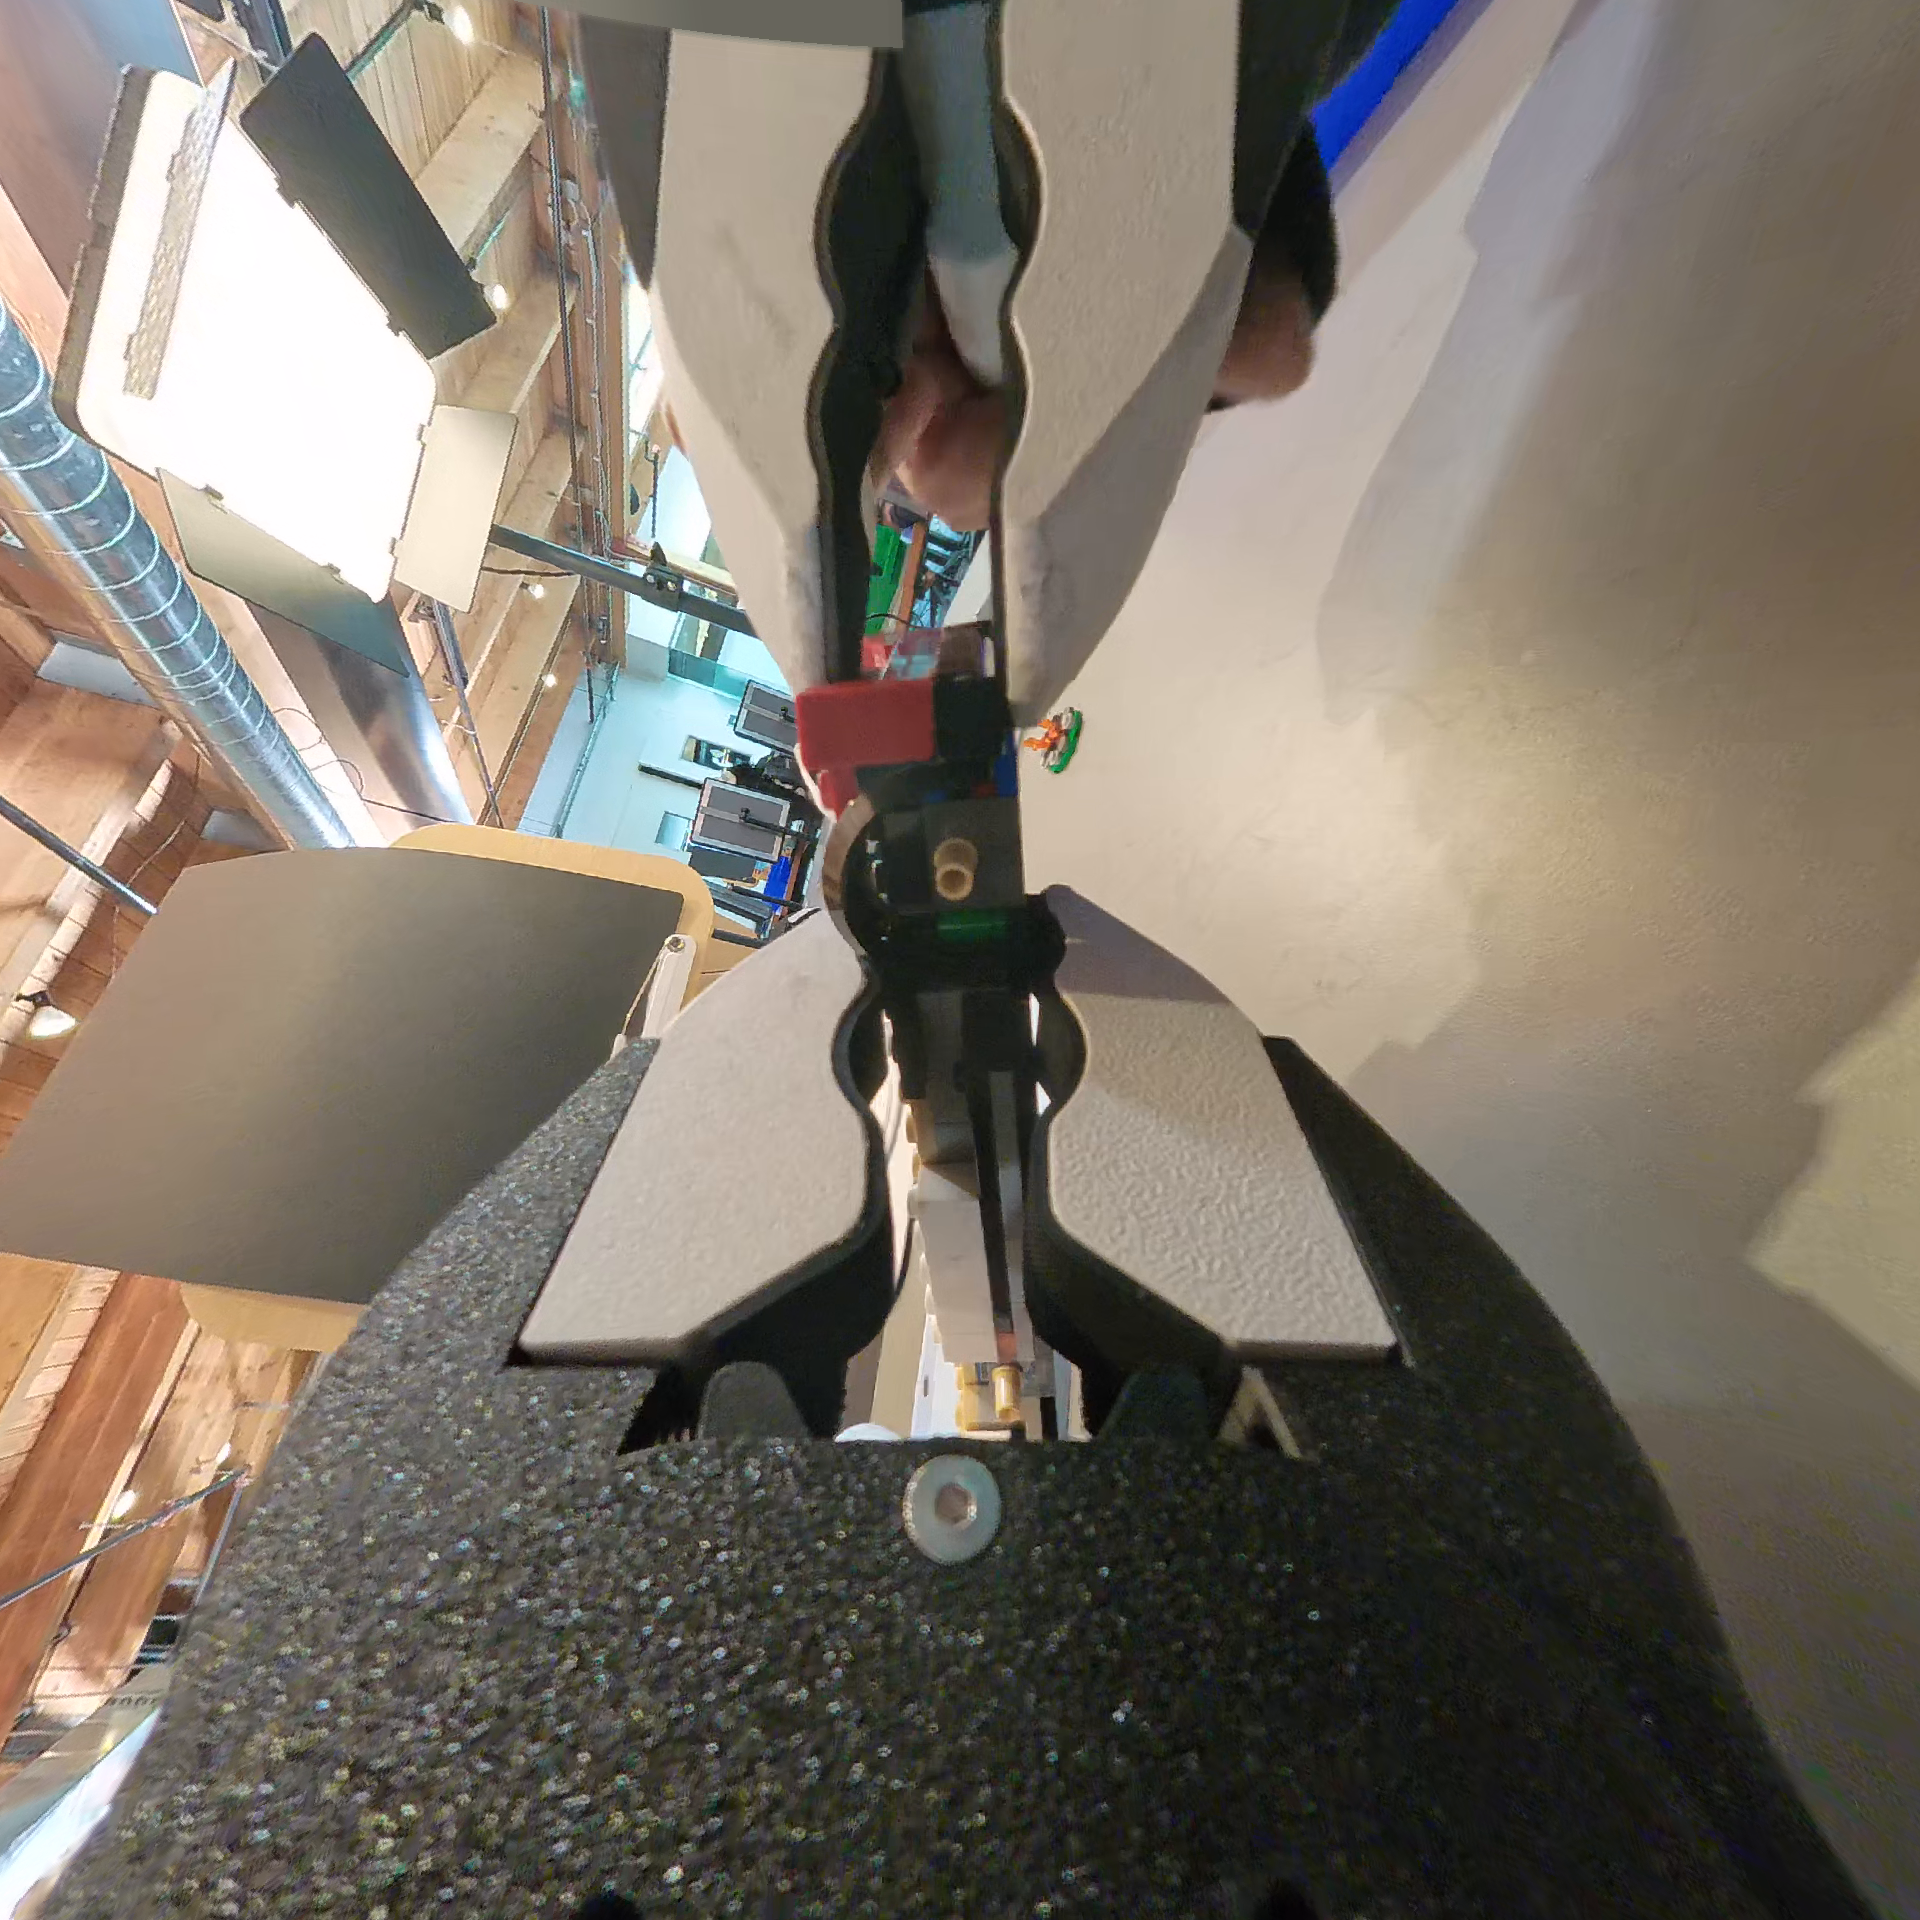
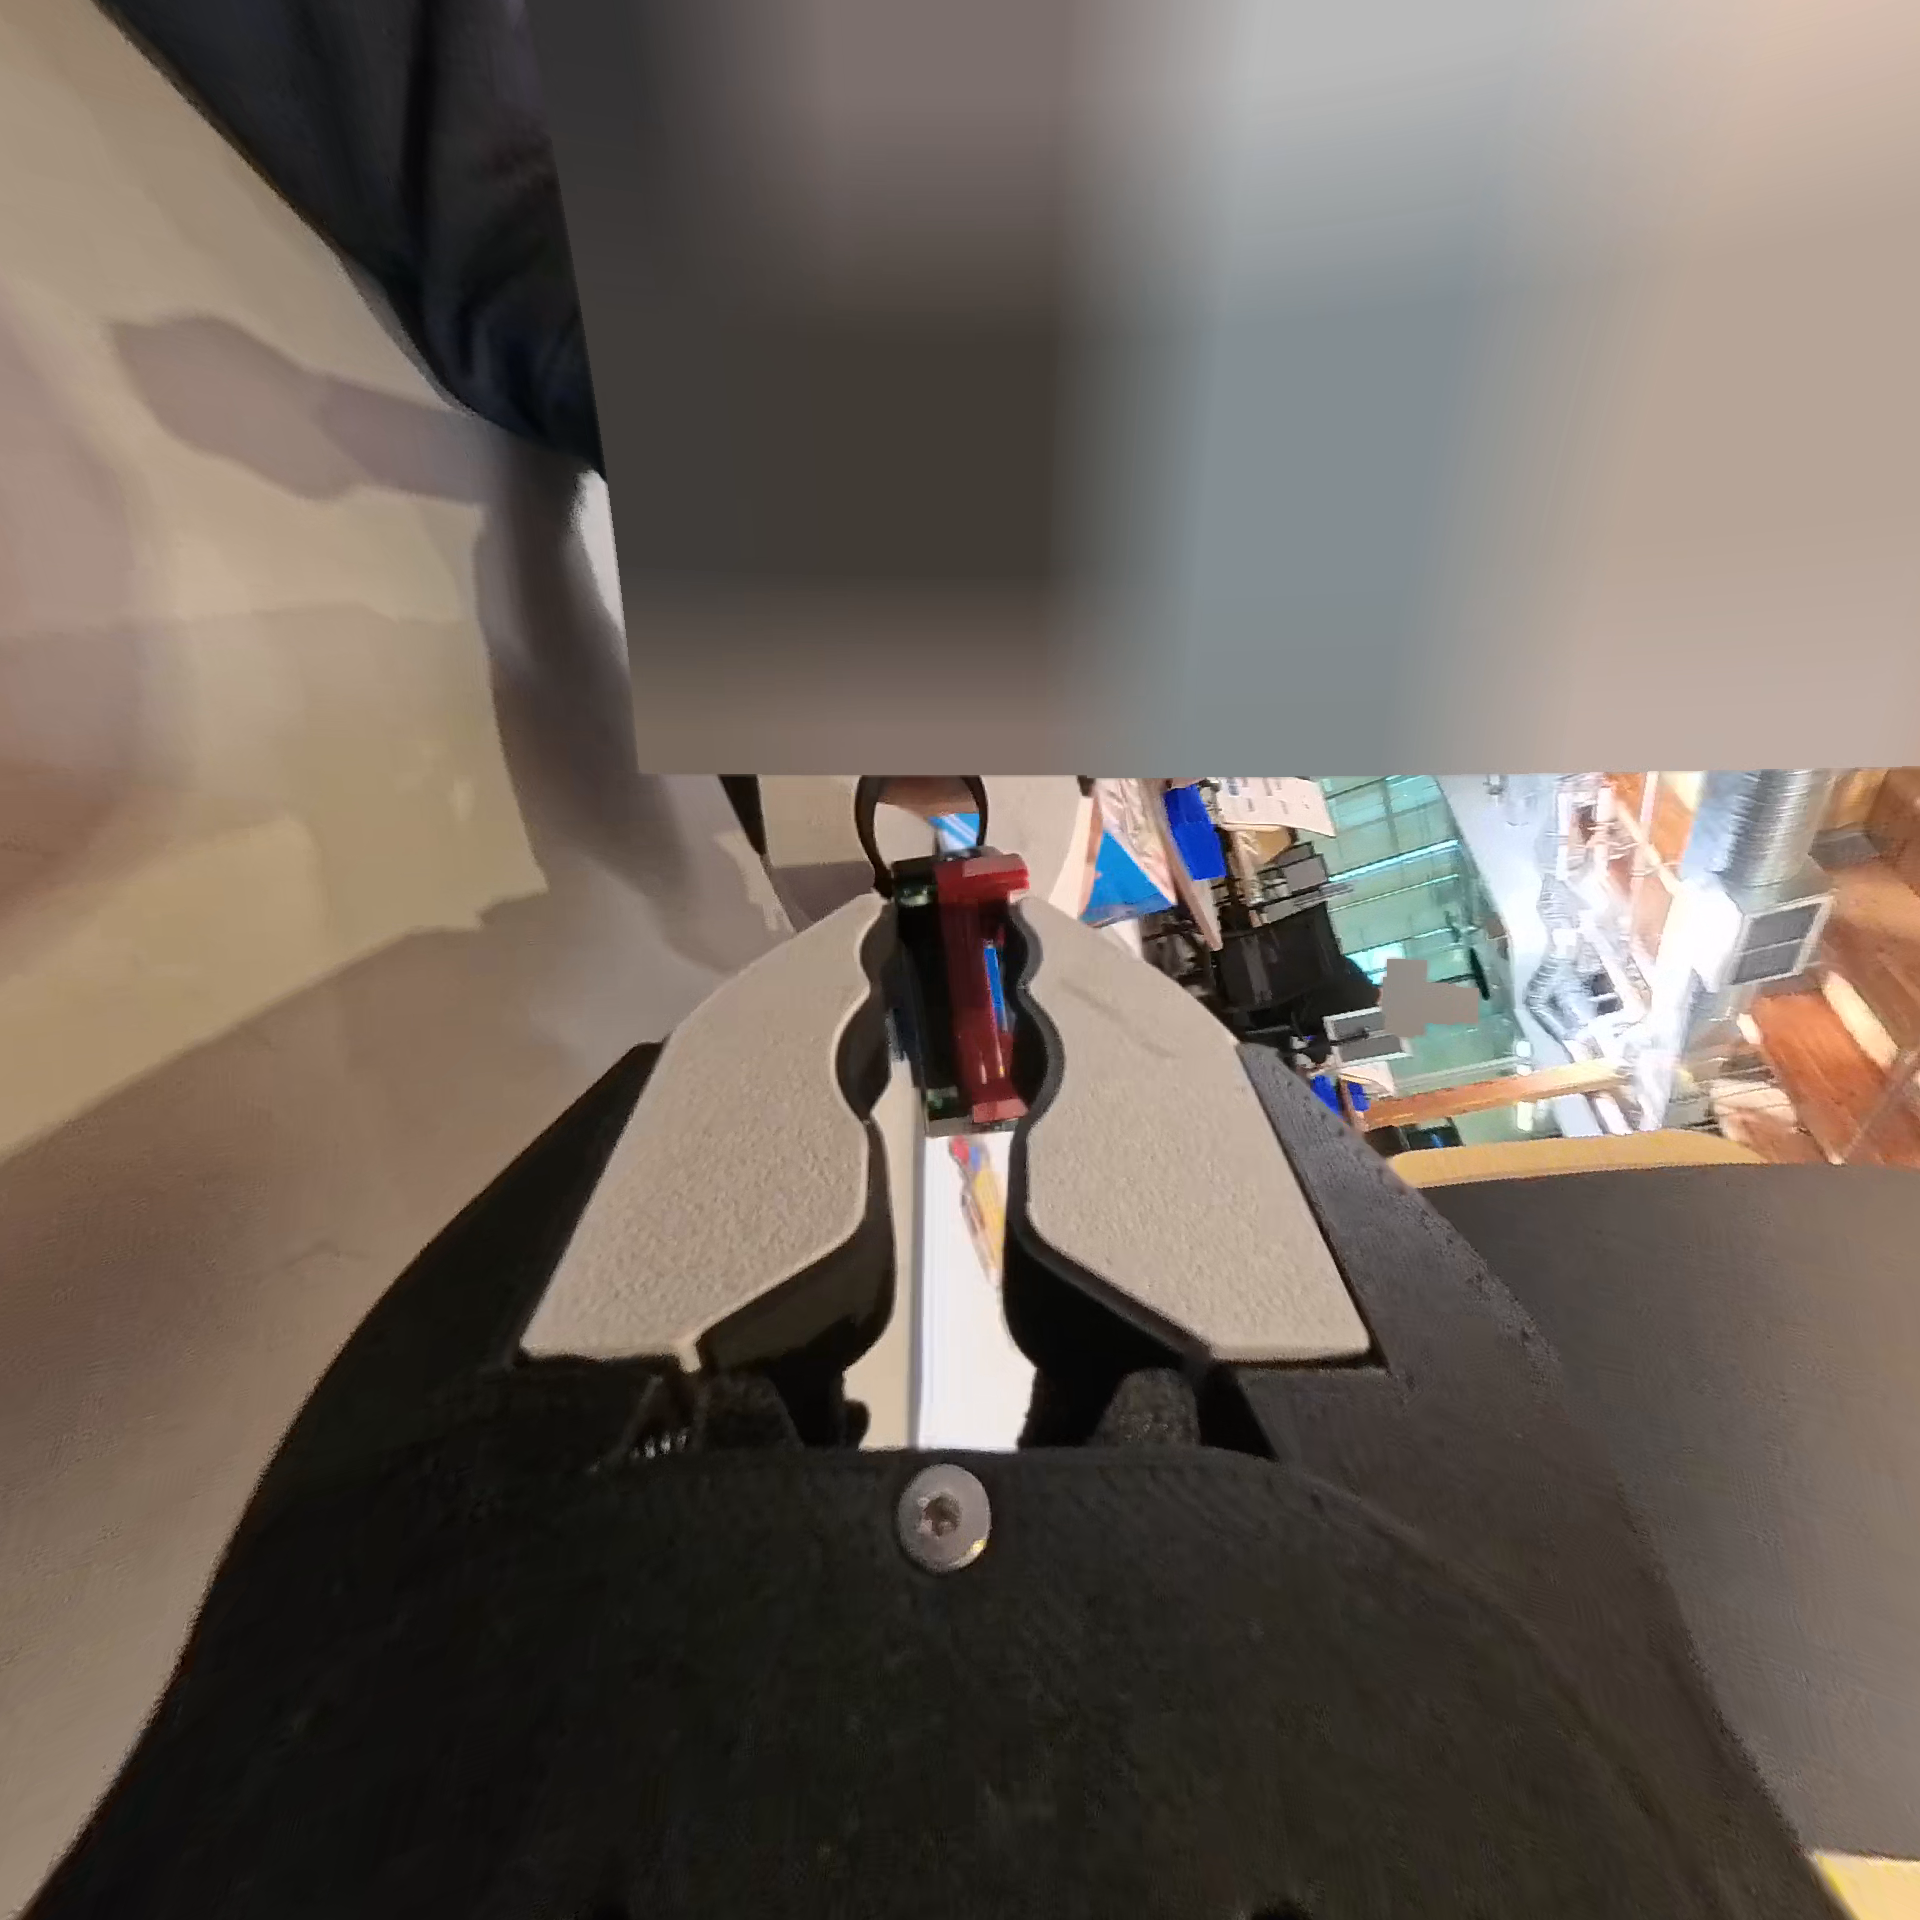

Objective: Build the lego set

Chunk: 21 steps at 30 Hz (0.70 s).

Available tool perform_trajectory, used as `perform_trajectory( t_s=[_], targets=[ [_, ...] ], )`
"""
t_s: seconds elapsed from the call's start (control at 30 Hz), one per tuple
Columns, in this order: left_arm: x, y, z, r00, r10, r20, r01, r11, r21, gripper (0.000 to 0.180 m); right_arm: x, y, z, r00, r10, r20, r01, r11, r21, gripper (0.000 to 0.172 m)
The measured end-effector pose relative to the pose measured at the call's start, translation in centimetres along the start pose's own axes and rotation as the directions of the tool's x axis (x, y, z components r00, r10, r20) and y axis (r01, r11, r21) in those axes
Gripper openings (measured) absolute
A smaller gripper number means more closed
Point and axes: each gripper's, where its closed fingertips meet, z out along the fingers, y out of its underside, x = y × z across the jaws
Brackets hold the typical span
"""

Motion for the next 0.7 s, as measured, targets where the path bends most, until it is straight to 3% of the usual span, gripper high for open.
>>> perform_trajectory(
  t_s=[0.17,0.7],
  targets=[
    [-0.1,0.7,0.0,1.0,0.006,0.003,-0.006,1.0,-0.025,0.025,0.1,-0.1,-0.8,0.998,-0.034,-0.048,0.034,0.999,-0.004,0.026],
    [0.0,0.8,0.1,0.998,0.069,-0.001,-0.069,0.996,-0.051,0.025,-0.4,1.5,-0.8,0.971,-0.174,-0.161,0.154,0.98,-0.126,0.022]
  ],
)
